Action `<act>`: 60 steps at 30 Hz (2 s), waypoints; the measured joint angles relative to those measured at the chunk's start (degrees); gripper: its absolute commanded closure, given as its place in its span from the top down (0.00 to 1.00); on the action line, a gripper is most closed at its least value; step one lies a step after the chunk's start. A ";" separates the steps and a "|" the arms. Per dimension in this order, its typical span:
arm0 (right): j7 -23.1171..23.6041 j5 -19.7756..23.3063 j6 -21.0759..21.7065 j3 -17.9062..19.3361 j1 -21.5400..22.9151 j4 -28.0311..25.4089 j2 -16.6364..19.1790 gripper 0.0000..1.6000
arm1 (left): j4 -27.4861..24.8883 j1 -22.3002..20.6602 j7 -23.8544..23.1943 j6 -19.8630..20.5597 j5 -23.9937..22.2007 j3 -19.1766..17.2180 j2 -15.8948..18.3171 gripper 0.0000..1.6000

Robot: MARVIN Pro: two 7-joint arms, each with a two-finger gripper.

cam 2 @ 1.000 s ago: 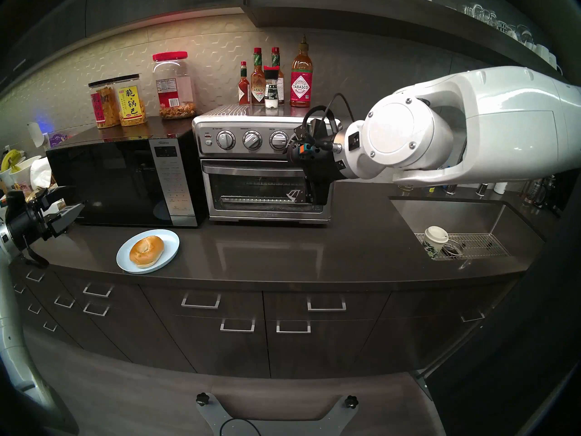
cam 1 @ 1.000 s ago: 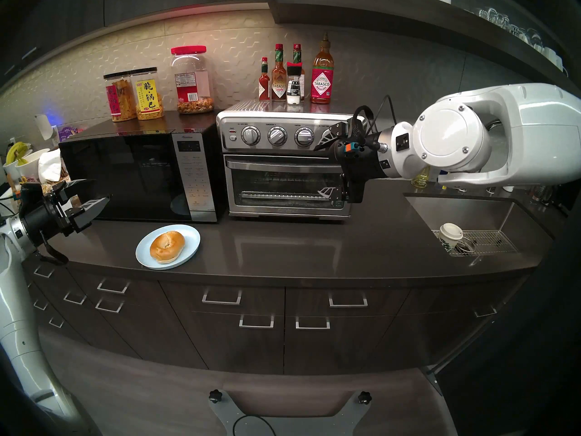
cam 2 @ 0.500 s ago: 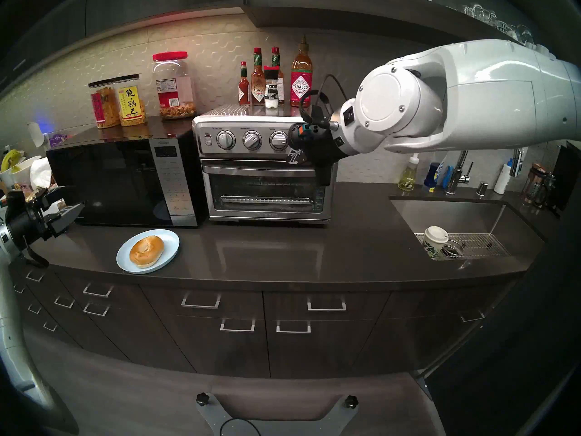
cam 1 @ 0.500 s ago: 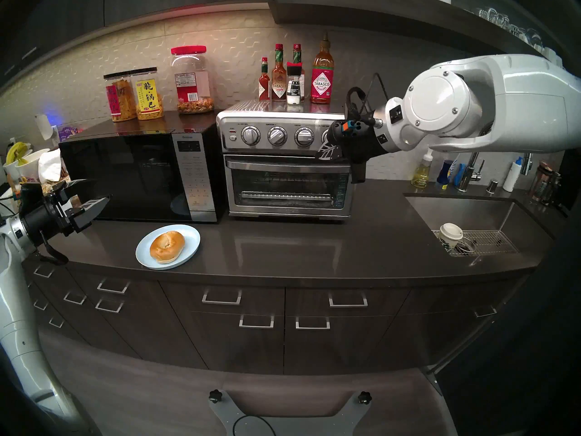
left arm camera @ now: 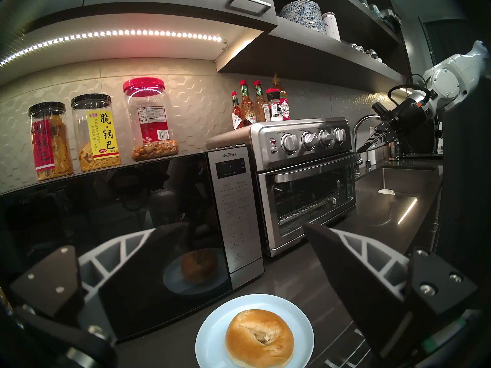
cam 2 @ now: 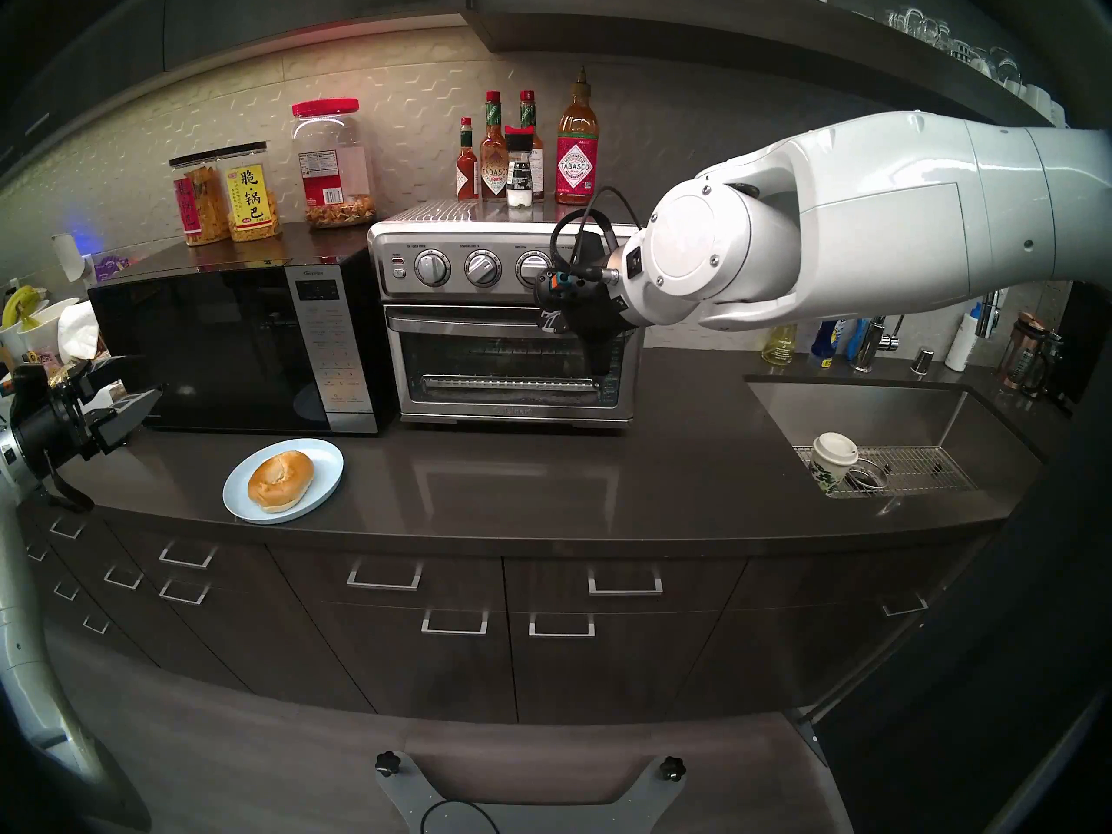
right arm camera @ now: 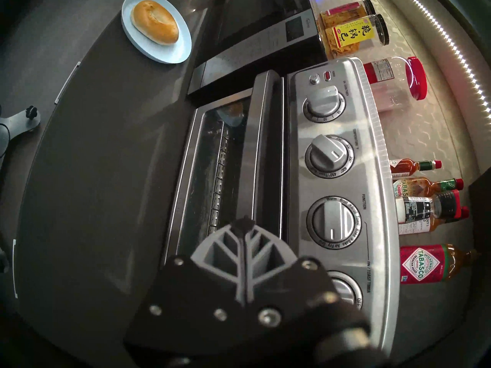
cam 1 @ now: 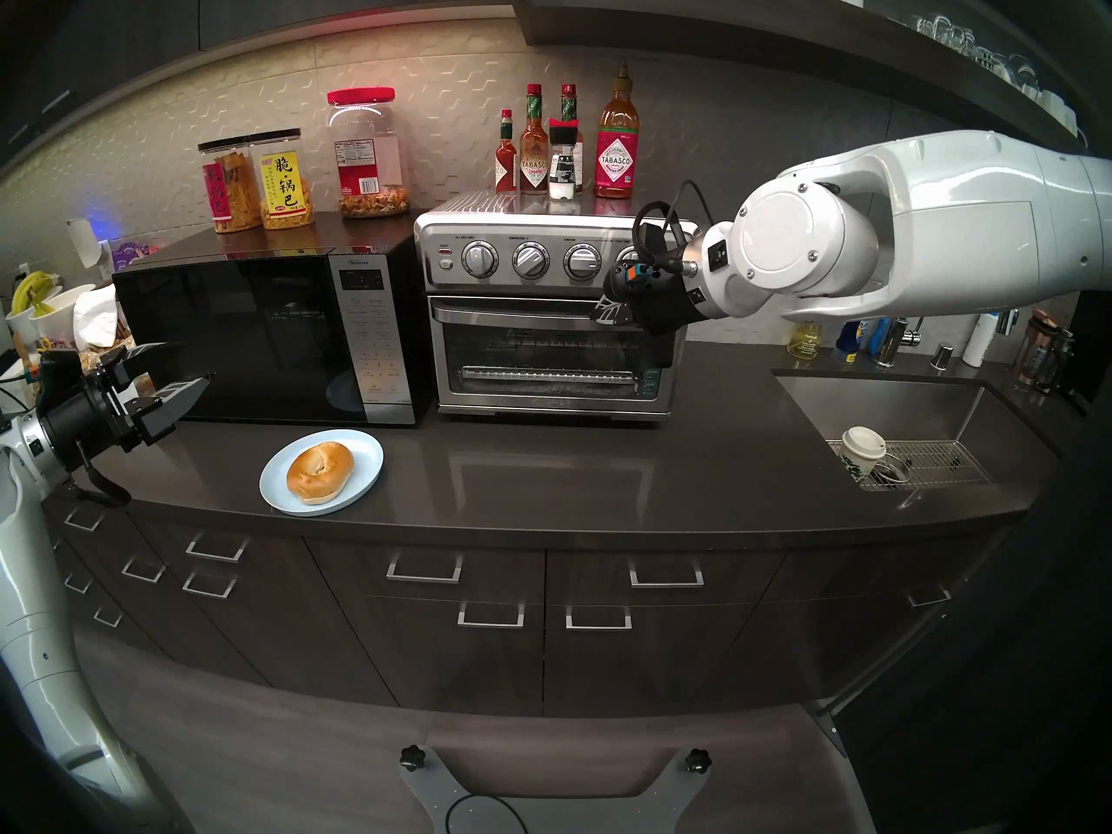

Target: Open the oven and place the bagel inside on the rack

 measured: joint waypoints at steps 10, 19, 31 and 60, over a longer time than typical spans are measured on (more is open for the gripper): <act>-4.80 0.81 1.64 0.73 -2.63 0.32 -0.68 0.00 | 0.00 -0.01 -0.01 0.00 0.01 0.00 -0.01 1.00; -6.76 1.35 2.30 1.79 -4.11 1.60 -1.71 0.00 | 0.00 -0.01 -0.01 0.00 0.03 -0.01 -0.02 1.00; -6.38 2.06 2.23 2.78 -5.48 6.15 -4.45 0.00 | -0.01 -0.02 -0.03 0.00 0.05 -0.02 -0.03 1.00; 11.51 -1.22 -0.23 1.17 -8.14 22.83 -15.50 0.00 | -0.01 -0.05 -0.08 0.01 0.08 -0.03 -0.05 1.00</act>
